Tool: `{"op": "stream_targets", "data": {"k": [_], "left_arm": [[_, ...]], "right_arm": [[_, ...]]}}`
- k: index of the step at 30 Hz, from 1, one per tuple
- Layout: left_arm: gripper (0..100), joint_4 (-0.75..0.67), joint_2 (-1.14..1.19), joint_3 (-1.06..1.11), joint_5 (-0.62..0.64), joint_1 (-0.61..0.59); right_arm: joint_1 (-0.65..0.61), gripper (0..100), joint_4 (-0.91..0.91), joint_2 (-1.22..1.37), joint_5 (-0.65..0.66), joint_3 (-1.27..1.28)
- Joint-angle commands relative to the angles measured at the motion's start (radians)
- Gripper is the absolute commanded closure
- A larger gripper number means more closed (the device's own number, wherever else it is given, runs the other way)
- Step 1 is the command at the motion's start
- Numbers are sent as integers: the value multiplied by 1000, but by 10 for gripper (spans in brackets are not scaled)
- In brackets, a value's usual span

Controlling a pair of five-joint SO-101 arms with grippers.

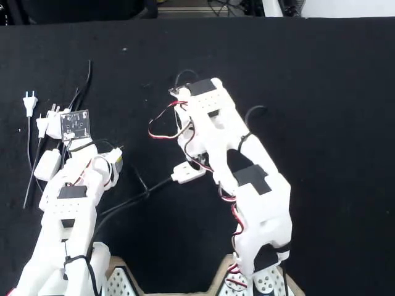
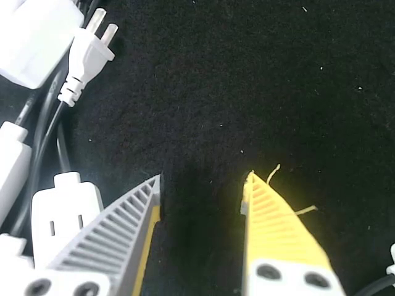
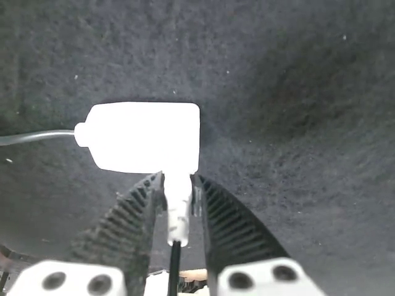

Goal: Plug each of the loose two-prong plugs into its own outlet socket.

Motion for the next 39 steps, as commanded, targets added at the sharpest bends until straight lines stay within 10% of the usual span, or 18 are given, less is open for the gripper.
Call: {"op": "stream_targets", "data": {"k": [1,23,30,39], "left_arm": [[784,-11,-26,-5,-11,4],[784,-12,-26,-7,-11,4],[784,-11,-26,-8,-11,4],[784,-12,-26,-7,-11,4]], "right_arm": [[-12,988,-20,-8,-2,-1],[-18,985,-169,-170,-14,120],[-20,718,-204,-252,-28,206],[-37,703,-199,-414,-26,145]]}}
